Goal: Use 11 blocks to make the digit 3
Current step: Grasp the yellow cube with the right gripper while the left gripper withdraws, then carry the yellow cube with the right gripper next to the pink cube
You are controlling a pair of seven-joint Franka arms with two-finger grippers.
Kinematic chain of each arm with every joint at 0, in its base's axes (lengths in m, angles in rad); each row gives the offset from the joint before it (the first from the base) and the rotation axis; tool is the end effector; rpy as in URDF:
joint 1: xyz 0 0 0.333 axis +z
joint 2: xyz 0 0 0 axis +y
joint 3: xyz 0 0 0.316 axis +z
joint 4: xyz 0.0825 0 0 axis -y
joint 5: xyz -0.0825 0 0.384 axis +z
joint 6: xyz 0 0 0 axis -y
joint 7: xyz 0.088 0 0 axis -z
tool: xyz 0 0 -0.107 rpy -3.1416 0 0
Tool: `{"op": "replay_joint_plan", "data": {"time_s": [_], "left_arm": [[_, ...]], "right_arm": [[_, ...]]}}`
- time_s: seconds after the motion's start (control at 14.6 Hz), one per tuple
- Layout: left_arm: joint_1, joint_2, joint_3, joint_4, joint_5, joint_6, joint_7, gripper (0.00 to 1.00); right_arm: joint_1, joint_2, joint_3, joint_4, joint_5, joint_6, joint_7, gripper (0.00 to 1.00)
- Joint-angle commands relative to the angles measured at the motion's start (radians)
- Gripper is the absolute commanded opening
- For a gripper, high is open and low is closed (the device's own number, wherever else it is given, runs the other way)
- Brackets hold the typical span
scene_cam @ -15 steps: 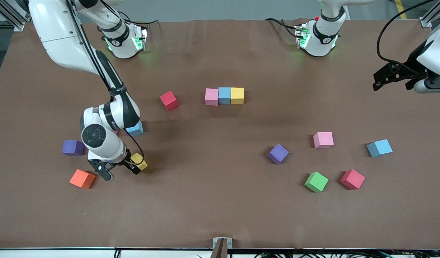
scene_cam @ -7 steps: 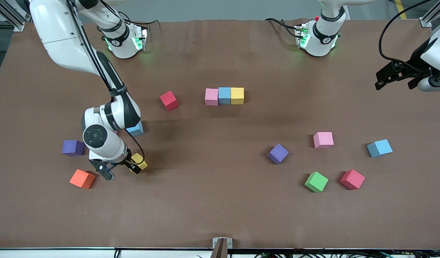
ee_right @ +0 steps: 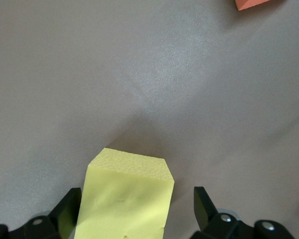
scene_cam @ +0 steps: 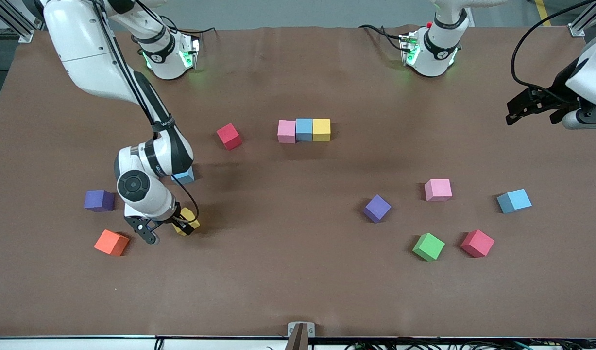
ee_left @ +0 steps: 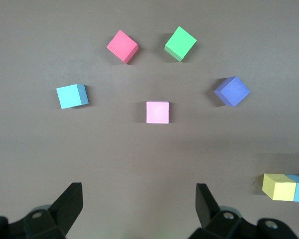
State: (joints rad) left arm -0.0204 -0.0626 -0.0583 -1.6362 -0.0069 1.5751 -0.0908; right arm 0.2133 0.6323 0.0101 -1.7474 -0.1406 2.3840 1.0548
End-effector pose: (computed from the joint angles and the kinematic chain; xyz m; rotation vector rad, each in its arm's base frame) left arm 0.5332 -0.0438 0.6280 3.1382 0.0192 0.0017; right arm 0.6505 0.1458 0.2117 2.8671 -1.0978 0.0888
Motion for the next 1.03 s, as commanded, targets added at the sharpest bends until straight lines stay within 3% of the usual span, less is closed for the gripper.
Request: {"op": "replay_joint_plan", "data": {"time_s": [0.0, 0.07, 0.21, 0.41, 0.96], "left_arm": [[0.0, -0.005, 0.002, -0.002, -0.007, 0.013, 0.002, 1.0], [0.0, -0.008, 0.0, -0.001, -0.007, 0.013, 0.002, 1.0], [0.0, -0.011, 0.0, 0.009, -0.007, 0.014, 0.002, 1.0], [-0.003, -0.002, 0.0, 0.016, -0.005, 0.026, 0.002, 1.0], [-0.007, 0.024, -0.005, 0.018, -0.005, 0.043, -0.003, 1.0]], "right_arm": [[0.011, -0.002, -0.01, -0.004, -0.02, 0.007, 0.028, 0.92], [0.009, 0.0, -0.01, -0.004, -0.02, 0.007, 0.028, 0.89], [0.011, 0.0, -0.01, -0.004, -0.02, 0.007, 0.027, 0.7], [0.014, 0.0, -0.01, -0.003, -0.022, 0.003, 0.022, 0.57], [0.073, -0.037, 0.016, 0.041, -0.017, 0.0, -0.03, 0.47]]}}
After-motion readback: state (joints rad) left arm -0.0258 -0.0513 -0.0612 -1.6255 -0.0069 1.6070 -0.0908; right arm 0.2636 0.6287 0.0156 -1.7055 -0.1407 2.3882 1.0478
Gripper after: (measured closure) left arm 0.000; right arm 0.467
